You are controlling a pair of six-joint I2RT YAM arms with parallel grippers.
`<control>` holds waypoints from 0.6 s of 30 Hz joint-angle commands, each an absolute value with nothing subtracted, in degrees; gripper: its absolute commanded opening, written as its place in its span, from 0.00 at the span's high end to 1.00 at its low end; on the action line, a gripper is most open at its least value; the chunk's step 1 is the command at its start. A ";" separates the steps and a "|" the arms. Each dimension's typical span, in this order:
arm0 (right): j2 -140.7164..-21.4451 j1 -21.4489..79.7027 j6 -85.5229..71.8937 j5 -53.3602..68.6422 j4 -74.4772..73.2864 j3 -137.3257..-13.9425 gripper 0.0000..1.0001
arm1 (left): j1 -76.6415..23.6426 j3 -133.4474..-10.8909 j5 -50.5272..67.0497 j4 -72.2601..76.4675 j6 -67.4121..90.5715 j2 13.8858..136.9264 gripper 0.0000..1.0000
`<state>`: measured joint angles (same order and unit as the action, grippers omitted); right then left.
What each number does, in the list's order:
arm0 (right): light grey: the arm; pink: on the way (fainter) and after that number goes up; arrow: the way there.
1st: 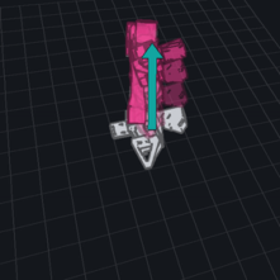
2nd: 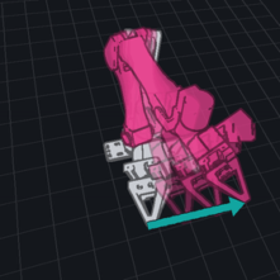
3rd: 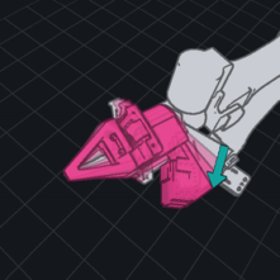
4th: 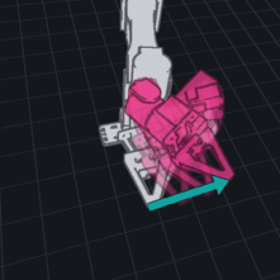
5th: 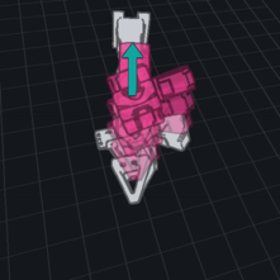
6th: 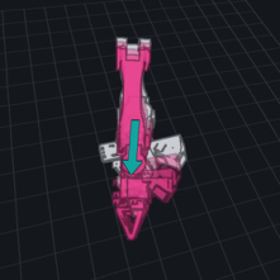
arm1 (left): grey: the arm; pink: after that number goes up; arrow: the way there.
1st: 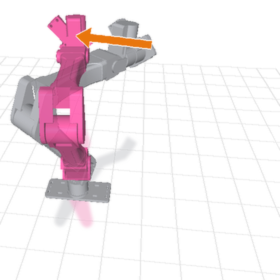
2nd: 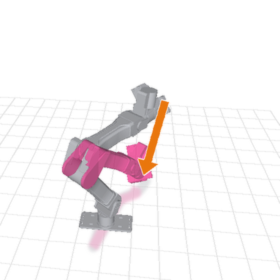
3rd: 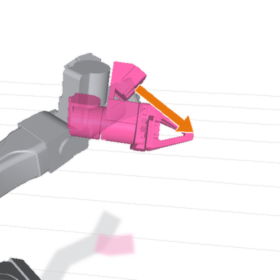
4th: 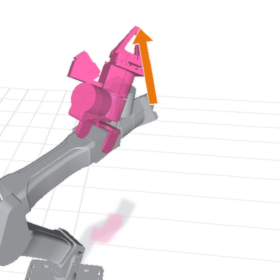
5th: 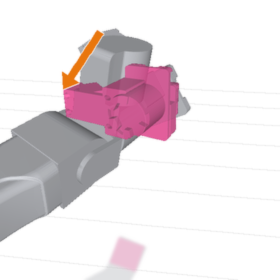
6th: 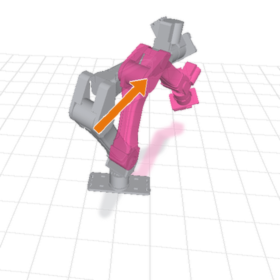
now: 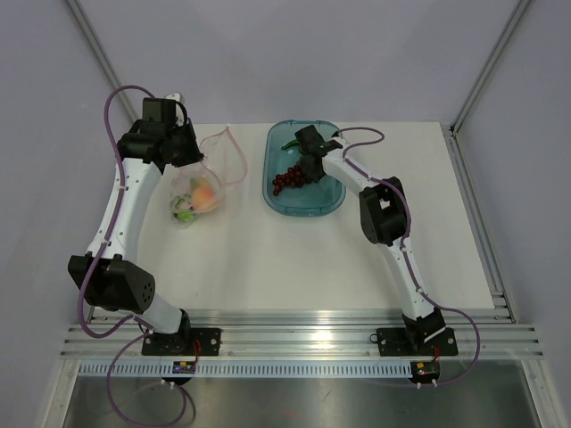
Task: Place the food in the zip-top bag and seal the zipper
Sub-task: Pick up the fake fruit from the bin.
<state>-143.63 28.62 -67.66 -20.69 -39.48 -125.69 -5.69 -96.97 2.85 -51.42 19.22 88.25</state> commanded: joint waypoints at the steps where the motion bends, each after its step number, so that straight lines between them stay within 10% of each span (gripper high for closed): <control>1: -140.99 29.53 -64.18 -24.61 -36.31 -122.80 0.55 | -5.89 -97.91 3.69 -49.57 18.19 86.66 1.00; 8: -130.63 30.41 -56.87 -27.42 -27.78 -115.33 0.85 | -6.06 -96.86 5.36 -48.61 19.07 86.48 1.00; 18: -120.77 32.43 -48.53 -30.58 -22.50 -112.50 0.92 | -8.61 -97.56 8.35 -47.11 21.53 87.36 1.00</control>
